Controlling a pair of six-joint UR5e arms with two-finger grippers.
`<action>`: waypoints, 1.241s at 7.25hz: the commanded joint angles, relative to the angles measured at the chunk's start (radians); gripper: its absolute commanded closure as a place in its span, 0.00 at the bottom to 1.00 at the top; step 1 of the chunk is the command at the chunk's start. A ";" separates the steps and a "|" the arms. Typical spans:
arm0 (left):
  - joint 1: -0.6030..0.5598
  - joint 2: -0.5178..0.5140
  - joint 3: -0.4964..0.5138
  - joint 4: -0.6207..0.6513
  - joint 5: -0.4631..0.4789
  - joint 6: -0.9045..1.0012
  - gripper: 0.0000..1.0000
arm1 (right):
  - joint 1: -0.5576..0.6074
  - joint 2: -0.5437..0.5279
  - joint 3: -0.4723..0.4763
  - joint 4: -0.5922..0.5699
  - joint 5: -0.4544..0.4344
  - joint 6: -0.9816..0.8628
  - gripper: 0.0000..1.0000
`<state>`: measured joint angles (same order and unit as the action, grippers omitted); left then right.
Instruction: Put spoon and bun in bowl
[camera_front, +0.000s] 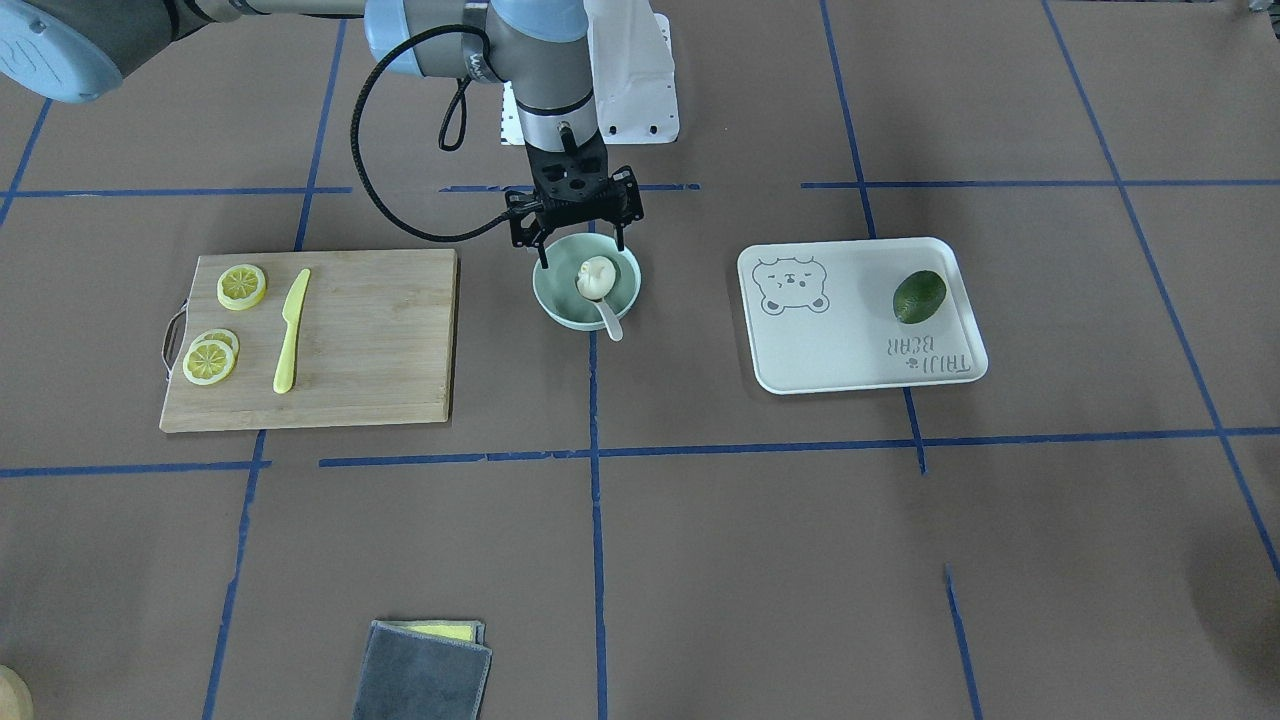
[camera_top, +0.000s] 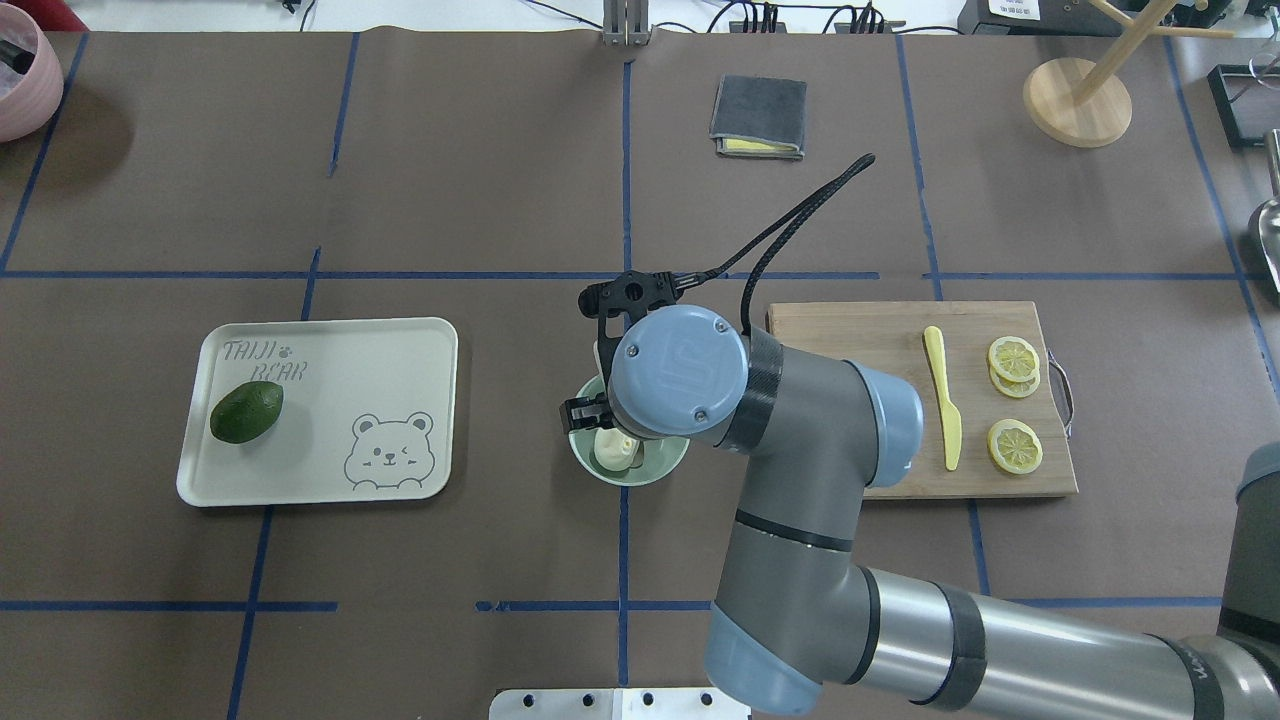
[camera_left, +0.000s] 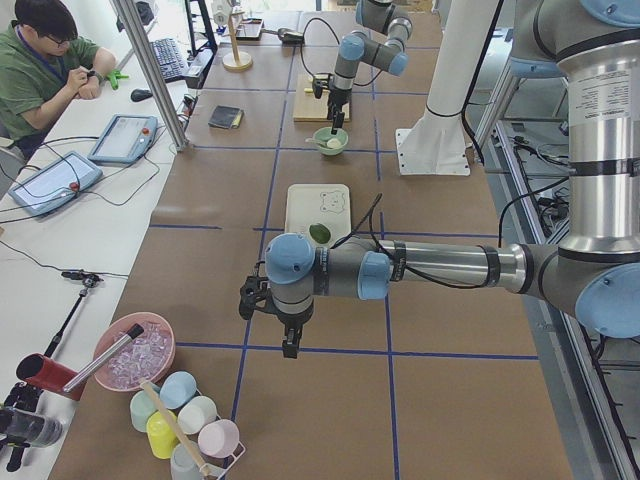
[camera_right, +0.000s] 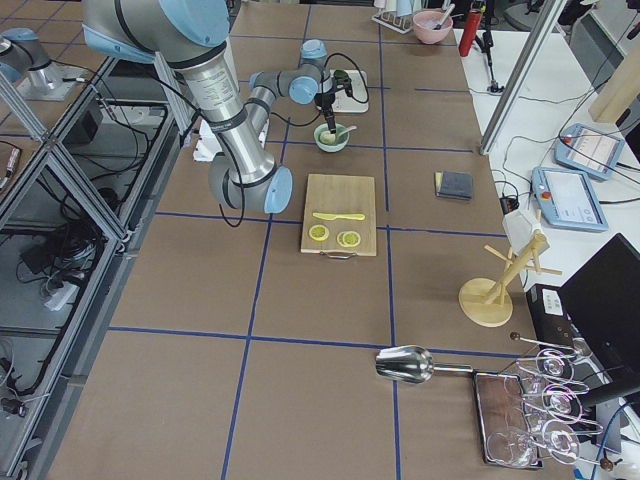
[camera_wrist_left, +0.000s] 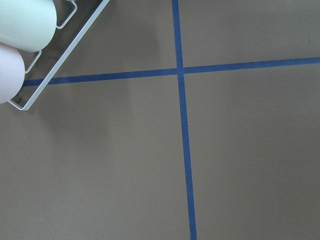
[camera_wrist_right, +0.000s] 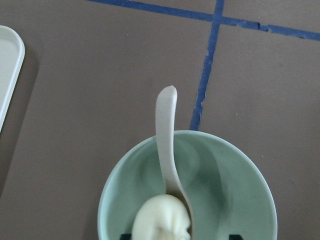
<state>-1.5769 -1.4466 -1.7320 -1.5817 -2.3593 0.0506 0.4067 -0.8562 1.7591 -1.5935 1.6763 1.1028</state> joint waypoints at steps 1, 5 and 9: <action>-0.002 0.002 -0.006 0.009 0.000 0.000 0.00 | 0.163 -0.049 0.077 -0.049 0.151 -0.140 0.00; -0.005 0.022 -0.030 0.005 0.000 0.003 0.00 | 0.666 -0.316 0.083 -0.059 0.515 -0.822 0.00; -0.002 0.018 -0.029 0.008 -0.002 0.002 0.00 | 1.004 -0.675 0.048 -0.068 0.614 -1.152 0.00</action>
<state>-1.5786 -1.4280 -1.7607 -1.5743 -2.3599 0.0522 1.3239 -1.3925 1.8069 -1.6686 2.2606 0.0111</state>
